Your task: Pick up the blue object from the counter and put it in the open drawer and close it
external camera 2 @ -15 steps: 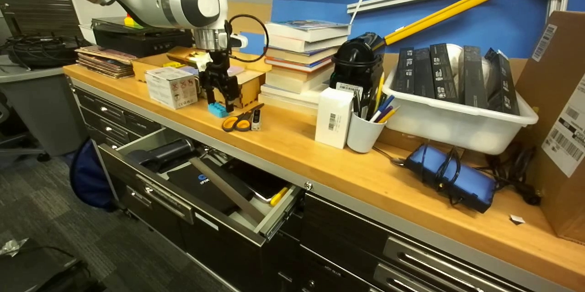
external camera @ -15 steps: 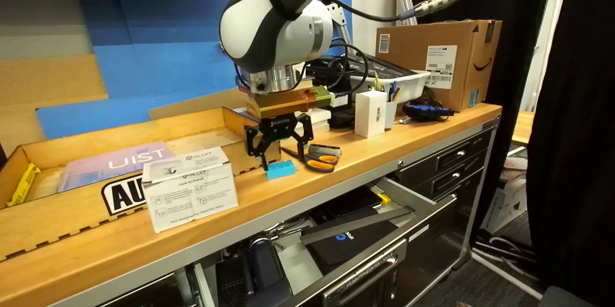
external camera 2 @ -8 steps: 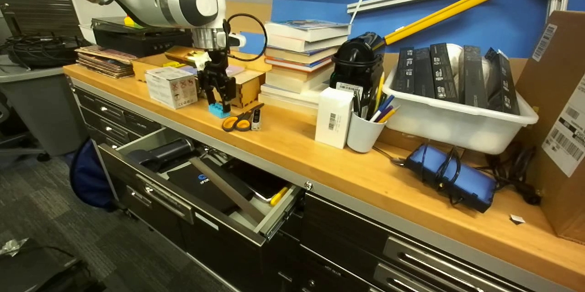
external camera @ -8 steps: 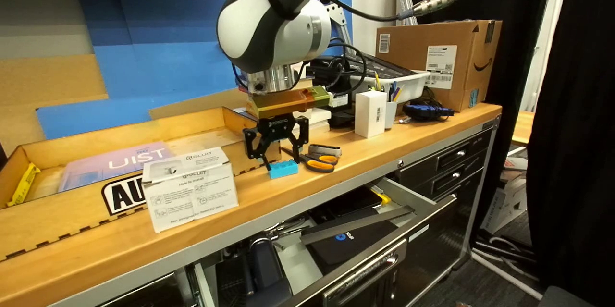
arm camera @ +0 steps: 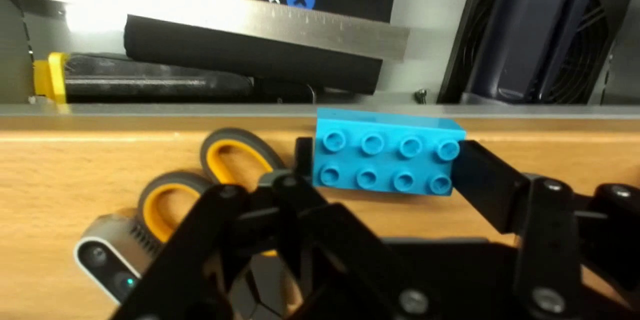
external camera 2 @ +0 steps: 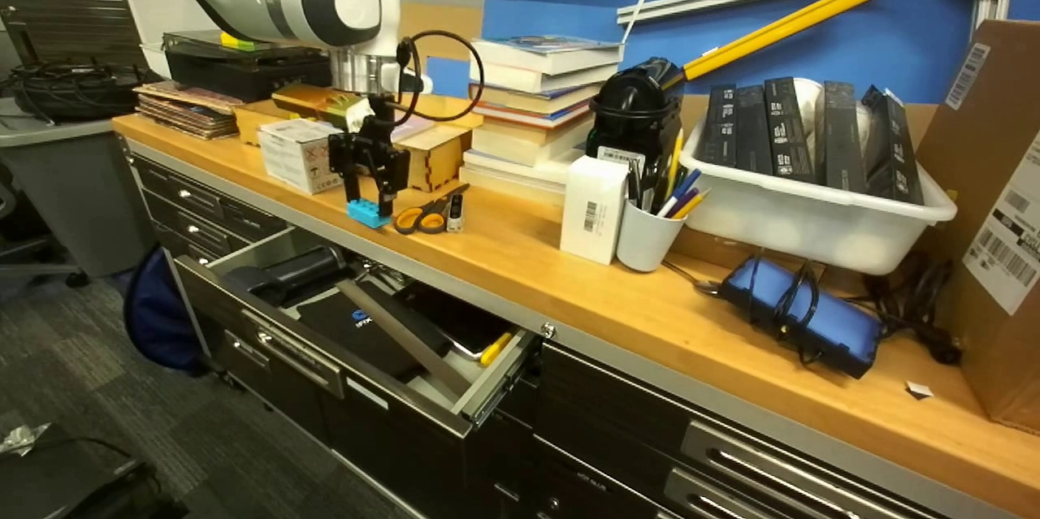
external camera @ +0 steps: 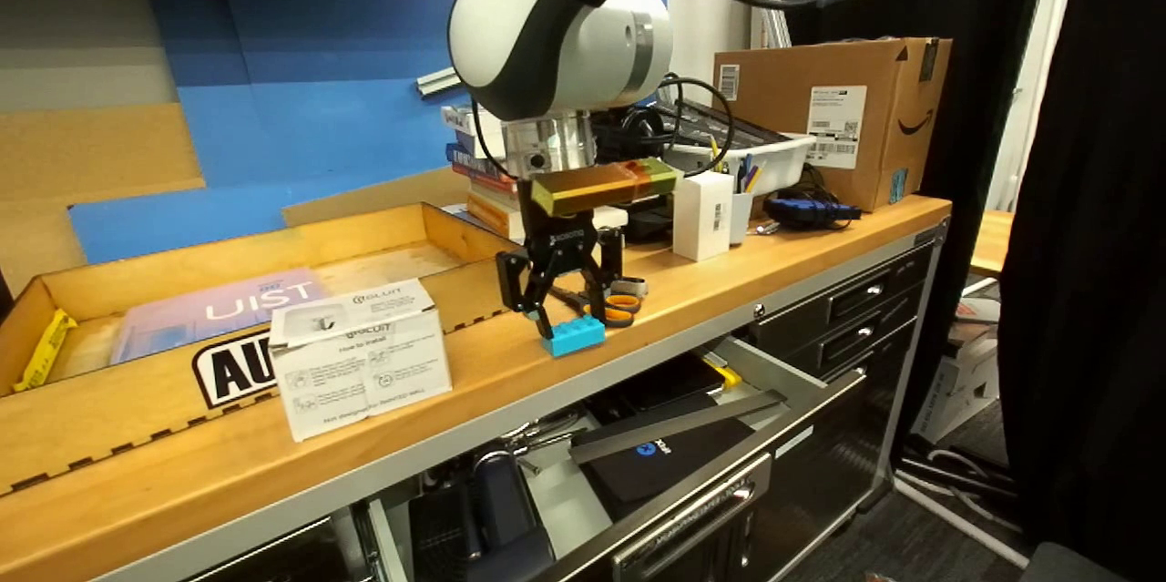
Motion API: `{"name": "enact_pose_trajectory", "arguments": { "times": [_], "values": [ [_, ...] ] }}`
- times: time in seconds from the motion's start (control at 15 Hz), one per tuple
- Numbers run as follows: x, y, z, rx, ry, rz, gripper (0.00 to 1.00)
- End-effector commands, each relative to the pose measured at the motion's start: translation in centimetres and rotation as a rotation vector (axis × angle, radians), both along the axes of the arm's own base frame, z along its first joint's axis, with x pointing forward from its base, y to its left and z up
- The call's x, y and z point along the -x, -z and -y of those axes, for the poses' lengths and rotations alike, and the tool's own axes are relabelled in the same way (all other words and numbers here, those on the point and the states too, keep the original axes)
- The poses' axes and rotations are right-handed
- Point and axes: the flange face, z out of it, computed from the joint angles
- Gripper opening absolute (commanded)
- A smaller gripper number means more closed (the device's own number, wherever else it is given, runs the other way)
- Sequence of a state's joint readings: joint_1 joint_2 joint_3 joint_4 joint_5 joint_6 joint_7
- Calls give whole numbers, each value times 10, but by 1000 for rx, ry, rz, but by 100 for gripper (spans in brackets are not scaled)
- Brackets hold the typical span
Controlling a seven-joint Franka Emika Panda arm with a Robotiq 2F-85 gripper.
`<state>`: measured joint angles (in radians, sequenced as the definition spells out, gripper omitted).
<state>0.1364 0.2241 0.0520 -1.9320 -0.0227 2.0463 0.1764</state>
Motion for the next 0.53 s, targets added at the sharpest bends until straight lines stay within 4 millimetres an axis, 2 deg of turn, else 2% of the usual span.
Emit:
{"name": "enact_pose_trajectory", "arguments": {
  "times": [0.0,0.2,0.47],
  "values": [
    [42,12,15,45,-74,-68,46],
    [55,42,29,153,-90,-83,46],
    [52,84,50,181,-112,-59,46]
  ]
}}
